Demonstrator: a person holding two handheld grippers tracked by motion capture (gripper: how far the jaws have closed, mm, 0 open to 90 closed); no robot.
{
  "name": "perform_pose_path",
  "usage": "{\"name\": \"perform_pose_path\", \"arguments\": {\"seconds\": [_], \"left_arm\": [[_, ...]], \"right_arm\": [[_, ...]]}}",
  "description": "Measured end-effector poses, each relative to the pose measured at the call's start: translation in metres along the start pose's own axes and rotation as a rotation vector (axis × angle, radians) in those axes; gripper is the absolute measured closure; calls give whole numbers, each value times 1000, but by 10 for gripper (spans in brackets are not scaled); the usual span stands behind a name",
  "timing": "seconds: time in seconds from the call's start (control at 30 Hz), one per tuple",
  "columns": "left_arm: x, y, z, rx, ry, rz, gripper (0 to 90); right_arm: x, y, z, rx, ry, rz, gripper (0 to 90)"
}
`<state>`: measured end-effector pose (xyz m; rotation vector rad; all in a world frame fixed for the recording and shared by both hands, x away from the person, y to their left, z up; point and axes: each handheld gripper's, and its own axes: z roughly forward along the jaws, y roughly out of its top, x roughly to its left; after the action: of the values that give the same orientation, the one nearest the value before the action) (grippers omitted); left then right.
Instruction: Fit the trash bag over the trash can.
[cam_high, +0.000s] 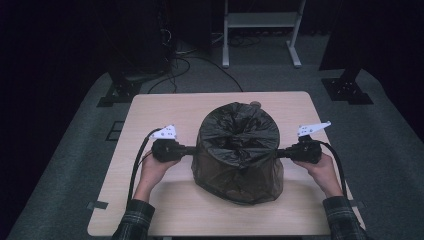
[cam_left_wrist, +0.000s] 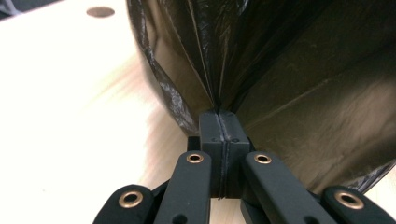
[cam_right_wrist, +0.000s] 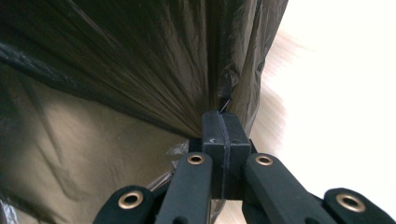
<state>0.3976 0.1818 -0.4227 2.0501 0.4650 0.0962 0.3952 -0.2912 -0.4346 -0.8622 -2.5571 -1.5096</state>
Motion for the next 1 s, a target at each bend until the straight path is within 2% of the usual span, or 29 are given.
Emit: {"name": "perform_pose_path", "arguments": {"seconds": [0.17,0.27,0.37,0.4,0.43,0.5,0.63,0.7,0.77,0.83,0.93,1.0], "left_arm": [[-1,-13,4,53,4,-15,897],[-1,-18,5,53,1,-31,897],[-2,-18,4,38,8,-25,895],[-2,-18,3,32,11,-25,864],[-2,-17,1,22,11,-24,841],[-2,-16,-2,1,14,-24,815],[-4,-10,-12,-46,6,-32,729],[-4,-6,-17,-63,10,-33,666],[-5,-4,-23,-102,14,-39,585],[-6,1,-29,-117,3,-38,524],[-9,10,-37,-119,0,-29,414],[-12,16,-43,-137,0,-20,355]], "right_arm": [[-1,-6,2,18,-9,10,900],[-1,-8,3,22,-15,12,900],[1,-9,2,13,-36,1,900],[3,-9,1,3,-46,-7,898],[4,-9,0,-9,-53,-14,824],[5,-8,-2,-31,-67,-17,781],[10,-5,-8,-62,-79,-34,639],[12,-3,-12,-84,-80,-36,530],[13,0,-15,-101,-78,-35,437],[15,2,-19,-117,-81,-38,319],[18,7,-23,-131,-72,-59,188],[21,10,-25,-137,-54,-77,142]]}}
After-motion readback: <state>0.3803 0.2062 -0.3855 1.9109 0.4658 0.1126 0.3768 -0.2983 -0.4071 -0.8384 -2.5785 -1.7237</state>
